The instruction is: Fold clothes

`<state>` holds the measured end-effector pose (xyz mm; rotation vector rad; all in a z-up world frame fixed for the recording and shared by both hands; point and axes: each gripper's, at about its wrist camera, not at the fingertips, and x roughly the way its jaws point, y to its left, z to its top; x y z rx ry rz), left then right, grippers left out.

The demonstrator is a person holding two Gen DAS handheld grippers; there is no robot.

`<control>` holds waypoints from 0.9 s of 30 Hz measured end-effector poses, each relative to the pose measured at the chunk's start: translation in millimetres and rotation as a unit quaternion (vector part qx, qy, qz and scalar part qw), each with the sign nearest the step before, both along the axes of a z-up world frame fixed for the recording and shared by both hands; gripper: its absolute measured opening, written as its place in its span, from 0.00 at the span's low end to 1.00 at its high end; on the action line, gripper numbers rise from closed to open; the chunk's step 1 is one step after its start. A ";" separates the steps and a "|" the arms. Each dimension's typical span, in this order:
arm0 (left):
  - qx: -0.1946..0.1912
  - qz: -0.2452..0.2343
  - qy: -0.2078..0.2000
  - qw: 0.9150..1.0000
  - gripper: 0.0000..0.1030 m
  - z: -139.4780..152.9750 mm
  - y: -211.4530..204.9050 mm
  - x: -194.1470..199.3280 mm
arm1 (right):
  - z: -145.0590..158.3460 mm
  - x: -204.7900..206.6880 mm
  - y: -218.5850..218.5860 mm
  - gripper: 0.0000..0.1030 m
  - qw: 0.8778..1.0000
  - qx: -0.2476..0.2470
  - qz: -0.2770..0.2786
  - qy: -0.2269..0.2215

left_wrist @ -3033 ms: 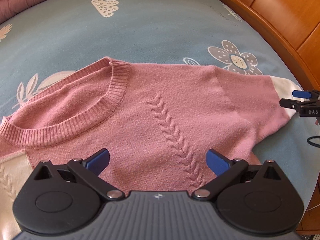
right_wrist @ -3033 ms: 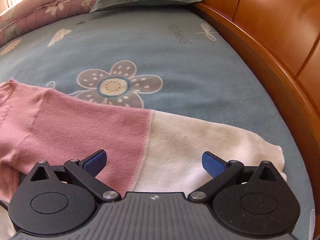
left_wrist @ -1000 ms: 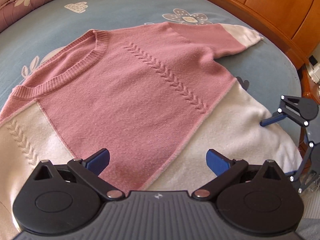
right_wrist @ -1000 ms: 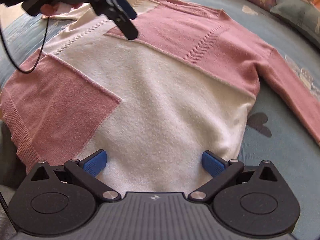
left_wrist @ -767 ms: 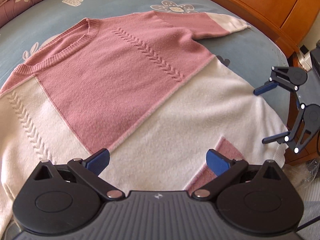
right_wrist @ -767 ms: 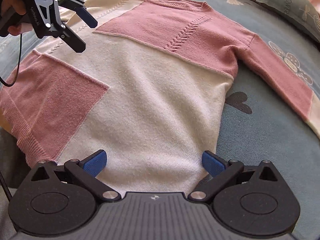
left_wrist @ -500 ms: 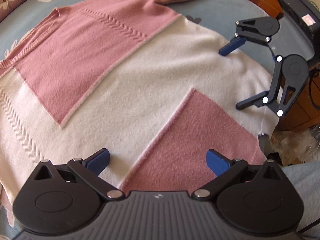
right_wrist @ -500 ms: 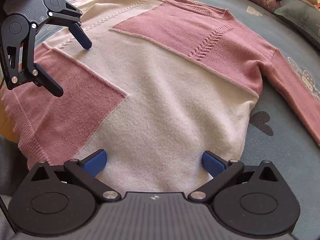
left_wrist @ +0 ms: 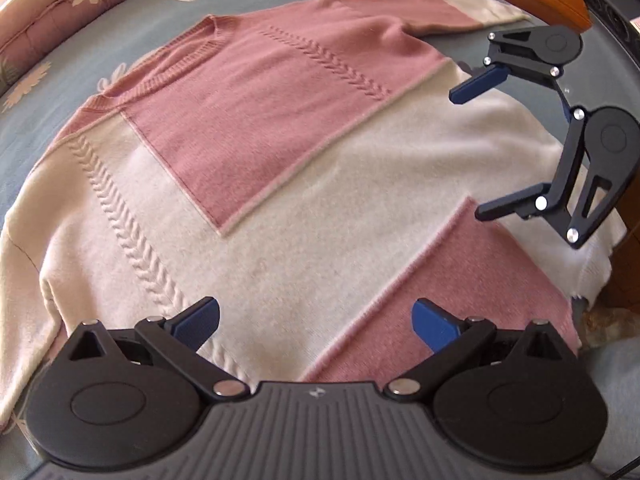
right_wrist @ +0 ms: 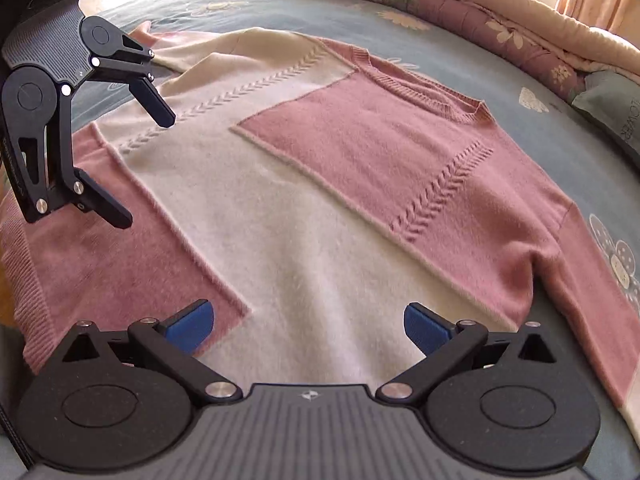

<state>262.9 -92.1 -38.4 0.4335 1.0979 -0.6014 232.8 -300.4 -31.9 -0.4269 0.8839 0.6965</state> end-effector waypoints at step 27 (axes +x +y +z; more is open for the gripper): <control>-0.038 0.118 0.026 0.992 0.98 4.1 11.3 48.1 | 6.8 133.3 -71.0 1.00 0.965 0.109 -0.238 -0.015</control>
